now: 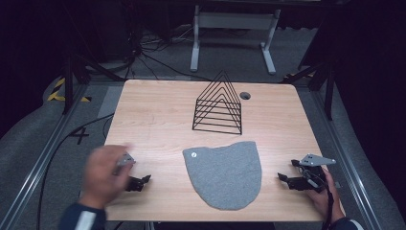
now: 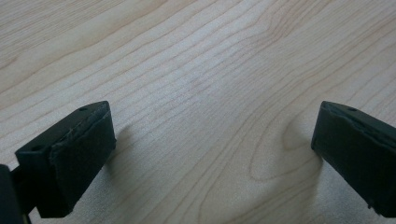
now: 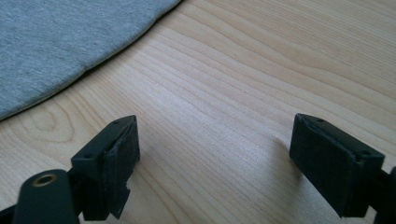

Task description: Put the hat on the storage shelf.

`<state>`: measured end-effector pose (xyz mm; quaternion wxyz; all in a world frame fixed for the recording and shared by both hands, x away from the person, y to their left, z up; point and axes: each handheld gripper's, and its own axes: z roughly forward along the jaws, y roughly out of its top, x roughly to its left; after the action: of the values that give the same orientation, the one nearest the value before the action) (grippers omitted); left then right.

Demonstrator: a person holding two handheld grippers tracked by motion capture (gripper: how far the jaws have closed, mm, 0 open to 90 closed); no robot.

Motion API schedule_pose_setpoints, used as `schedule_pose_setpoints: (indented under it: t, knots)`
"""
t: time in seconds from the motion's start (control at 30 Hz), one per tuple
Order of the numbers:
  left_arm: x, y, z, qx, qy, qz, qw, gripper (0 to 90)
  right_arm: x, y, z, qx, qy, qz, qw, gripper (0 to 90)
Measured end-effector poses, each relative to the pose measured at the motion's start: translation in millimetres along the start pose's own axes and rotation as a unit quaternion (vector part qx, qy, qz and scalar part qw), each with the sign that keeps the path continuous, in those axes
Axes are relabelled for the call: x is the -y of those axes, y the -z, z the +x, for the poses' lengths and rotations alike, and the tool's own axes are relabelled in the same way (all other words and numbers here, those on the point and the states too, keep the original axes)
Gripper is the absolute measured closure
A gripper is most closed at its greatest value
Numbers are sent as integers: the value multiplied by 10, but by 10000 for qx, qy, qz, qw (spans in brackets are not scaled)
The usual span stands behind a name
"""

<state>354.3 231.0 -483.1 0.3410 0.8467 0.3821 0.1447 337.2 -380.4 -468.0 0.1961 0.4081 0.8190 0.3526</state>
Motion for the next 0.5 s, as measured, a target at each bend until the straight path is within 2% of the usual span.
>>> schedule_pose_setpoints:
  t: [0.27,0.37,0.43,0.47,0.5]
  knots:
    - [-3,4,1,1,-9,31,10000,0,-8,-6,-5,8,-19,20,10000,158]
    - [2,2,-39,-69,145,5,9999,0,-17,-18,-12,9,-15,10,10000,157]
    - [0,2,-38,-41,104,19,9999,0,-18,-18,-12,9,-20,10,10000,158]
    - [-10,-1,-29,-46,9,31,10000,0,-18,-18,-13,11,-14,10,10000,158]
    - [-15,-3,-32,-16,21,54,10000,0,-18,-18,-13,10,-15,11,10000,157]
